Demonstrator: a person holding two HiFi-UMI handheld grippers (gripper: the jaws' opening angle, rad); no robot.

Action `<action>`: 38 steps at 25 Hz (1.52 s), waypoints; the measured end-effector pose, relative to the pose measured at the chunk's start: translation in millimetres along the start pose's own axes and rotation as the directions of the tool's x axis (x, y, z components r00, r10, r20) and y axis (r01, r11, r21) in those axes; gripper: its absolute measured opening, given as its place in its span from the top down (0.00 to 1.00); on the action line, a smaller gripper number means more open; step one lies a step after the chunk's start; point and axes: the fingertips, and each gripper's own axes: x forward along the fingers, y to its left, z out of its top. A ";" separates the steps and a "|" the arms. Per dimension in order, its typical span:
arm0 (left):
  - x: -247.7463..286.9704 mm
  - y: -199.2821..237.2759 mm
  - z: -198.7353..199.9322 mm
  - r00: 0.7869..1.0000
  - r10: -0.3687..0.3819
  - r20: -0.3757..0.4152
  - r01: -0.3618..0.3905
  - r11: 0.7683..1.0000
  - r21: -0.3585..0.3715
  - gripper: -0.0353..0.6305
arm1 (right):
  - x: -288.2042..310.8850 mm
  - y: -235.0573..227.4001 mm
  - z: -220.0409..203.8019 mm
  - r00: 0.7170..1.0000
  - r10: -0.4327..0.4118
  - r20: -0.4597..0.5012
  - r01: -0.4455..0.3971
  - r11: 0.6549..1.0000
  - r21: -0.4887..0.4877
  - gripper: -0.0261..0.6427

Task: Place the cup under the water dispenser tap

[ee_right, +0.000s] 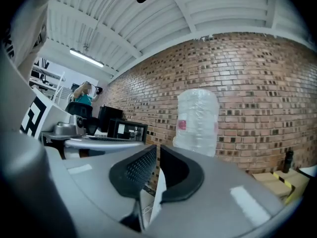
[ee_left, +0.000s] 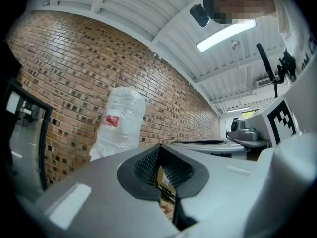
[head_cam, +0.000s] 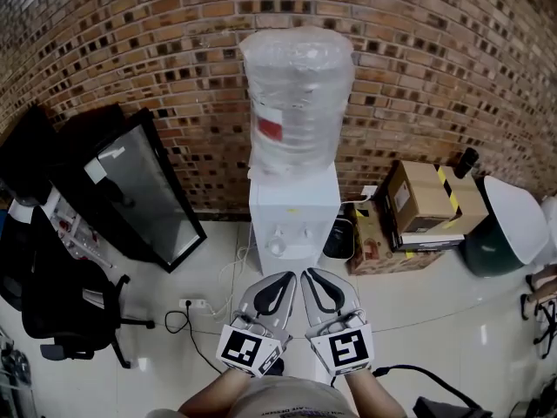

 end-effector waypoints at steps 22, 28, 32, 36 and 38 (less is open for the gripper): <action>-101.4 -130.8 -11.9 0.999 0.046 -0.013 -0.045 0.997 0.062 0.96 | -156.0 52.4 -17.1 0.999 0.036 0.023 -0.037 0.999 0.034 0.95; -120.3 -132.6 -9.0 0.999 0.045 -0.023 -0.044 0.998 0.054 0.96 | -167.0 67.1 -15.0 1.000 0.026 0.017 -0.027 0.999 0.047 0.95; -127.4 -131.4 -8.8 0.999 0.033 -0.031 -0.031 0.998 0.046 0.96 | -168.2 74.5 -14.9 1.000 0.018 0.015 -0.019 0.998 0.066 0.95; -136.3 -126.7 -2.8 0.999 0.021 -0.026 -0.020 0.999 0.043 0.96 | -167.2 84.4 -12.2 1.000 0.009 0.012 -0.009 0.998 0.065 0.95; -144.2 -123.0 -3.2 0.999 0.022 -0.024 -0.021 0.999 0.042 0.96 | -166.5 92.1 -13.2 1.000 0.008 0.008 -0.008 0.998 0.061 0.95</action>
